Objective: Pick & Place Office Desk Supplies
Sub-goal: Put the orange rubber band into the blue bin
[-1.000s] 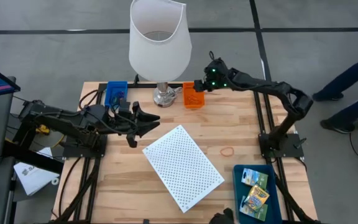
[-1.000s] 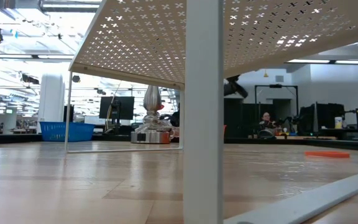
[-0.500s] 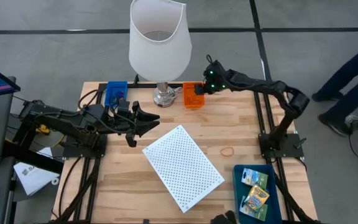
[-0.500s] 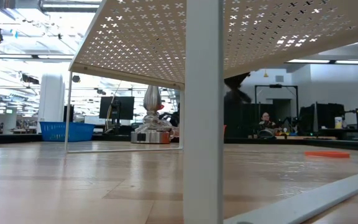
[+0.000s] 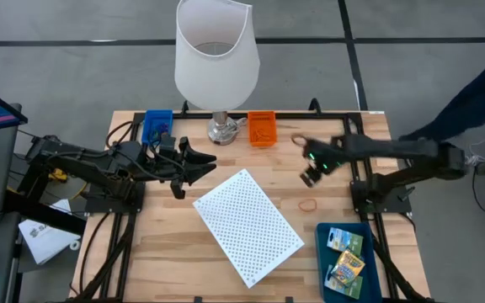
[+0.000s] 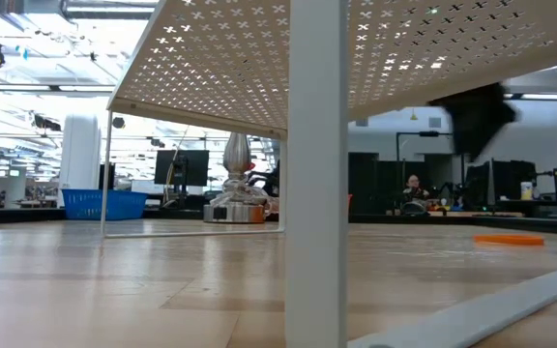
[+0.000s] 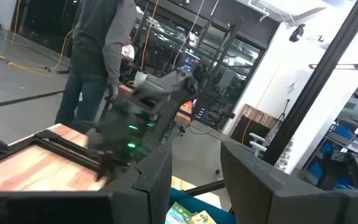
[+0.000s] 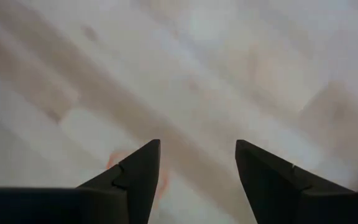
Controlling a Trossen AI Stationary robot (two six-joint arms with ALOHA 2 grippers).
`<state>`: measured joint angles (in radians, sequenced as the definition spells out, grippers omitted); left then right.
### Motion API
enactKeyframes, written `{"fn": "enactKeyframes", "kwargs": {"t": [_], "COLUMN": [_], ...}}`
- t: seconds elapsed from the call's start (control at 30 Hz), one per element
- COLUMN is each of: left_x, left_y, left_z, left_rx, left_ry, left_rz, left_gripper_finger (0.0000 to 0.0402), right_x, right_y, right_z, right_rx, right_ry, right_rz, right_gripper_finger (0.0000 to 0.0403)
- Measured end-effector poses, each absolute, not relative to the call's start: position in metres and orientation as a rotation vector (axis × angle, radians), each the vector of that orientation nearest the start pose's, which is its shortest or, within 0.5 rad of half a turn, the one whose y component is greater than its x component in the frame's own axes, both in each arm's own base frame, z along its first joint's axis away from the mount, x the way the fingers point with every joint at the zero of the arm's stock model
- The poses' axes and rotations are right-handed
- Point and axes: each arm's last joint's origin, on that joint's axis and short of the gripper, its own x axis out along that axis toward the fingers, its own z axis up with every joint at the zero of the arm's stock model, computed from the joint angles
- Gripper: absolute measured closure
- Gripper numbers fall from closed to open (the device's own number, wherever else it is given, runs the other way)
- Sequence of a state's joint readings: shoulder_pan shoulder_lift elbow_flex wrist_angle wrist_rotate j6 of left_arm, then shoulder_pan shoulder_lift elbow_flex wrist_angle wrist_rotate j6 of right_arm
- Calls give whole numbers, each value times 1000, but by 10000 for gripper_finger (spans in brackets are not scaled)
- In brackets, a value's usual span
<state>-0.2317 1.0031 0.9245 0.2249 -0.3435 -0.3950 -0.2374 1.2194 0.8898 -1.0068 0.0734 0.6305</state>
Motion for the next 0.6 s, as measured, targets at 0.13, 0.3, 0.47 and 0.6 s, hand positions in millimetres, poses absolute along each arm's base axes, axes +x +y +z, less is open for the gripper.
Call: {"fn": "enactKeyframes", "kwargs": {"t": [0.13,0.3,0.47,0.6], "left_x": [218,218,219,219], "left_y": [-40,-35,-32,-32], "left_z": [381,381,382,383], "left_rx": [-436,-439,-448,-451], "left_ry": [-162,-168,-181,-195], "left_rz": [89,109,122,119], "left_gripper_finger": [270,270,270,270], "right_x": [169,162,169,176], "right_y": [-18,3,17,23], "right_z": [219,198,179,166], "right_rx": [745,830,824,779], "right_ry": [1188,1170,1209,1260], "right_rz": [-705,-726,-741,-759], "right_gripper_finger": [198,198,198,198]}}
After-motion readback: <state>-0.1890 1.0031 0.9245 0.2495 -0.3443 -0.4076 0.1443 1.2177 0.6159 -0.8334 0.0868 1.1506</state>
